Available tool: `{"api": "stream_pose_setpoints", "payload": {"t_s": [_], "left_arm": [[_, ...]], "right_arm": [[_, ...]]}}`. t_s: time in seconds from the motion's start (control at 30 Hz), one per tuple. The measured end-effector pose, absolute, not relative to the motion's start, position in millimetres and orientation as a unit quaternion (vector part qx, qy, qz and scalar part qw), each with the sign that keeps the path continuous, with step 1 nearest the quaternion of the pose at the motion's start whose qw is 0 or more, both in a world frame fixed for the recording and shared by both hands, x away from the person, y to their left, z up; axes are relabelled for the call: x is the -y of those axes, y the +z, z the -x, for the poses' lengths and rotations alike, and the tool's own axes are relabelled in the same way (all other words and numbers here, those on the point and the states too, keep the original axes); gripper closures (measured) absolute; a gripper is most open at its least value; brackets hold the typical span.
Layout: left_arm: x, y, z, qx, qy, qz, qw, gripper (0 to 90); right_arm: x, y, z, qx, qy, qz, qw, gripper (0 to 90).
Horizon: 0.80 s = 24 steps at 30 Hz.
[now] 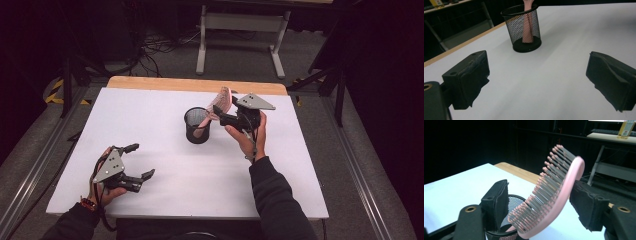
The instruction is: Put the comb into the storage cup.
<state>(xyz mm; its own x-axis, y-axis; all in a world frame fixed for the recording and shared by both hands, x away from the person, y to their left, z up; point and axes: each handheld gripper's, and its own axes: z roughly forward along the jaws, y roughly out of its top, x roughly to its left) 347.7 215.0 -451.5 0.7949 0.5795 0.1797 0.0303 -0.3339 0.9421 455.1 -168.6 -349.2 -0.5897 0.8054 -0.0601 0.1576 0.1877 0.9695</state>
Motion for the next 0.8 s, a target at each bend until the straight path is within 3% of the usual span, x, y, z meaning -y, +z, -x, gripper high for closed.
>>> {"api": "stream_pose_setpoints", "payload": {"t_s": [0.8], "left_arm": [[-214,-452,-347,-0.196,0.254,-0.776,0.542,5.8]], "right_arm": [[174,-330,-439,-0.722,0.534,-0.301,0.322,29.3]]}}
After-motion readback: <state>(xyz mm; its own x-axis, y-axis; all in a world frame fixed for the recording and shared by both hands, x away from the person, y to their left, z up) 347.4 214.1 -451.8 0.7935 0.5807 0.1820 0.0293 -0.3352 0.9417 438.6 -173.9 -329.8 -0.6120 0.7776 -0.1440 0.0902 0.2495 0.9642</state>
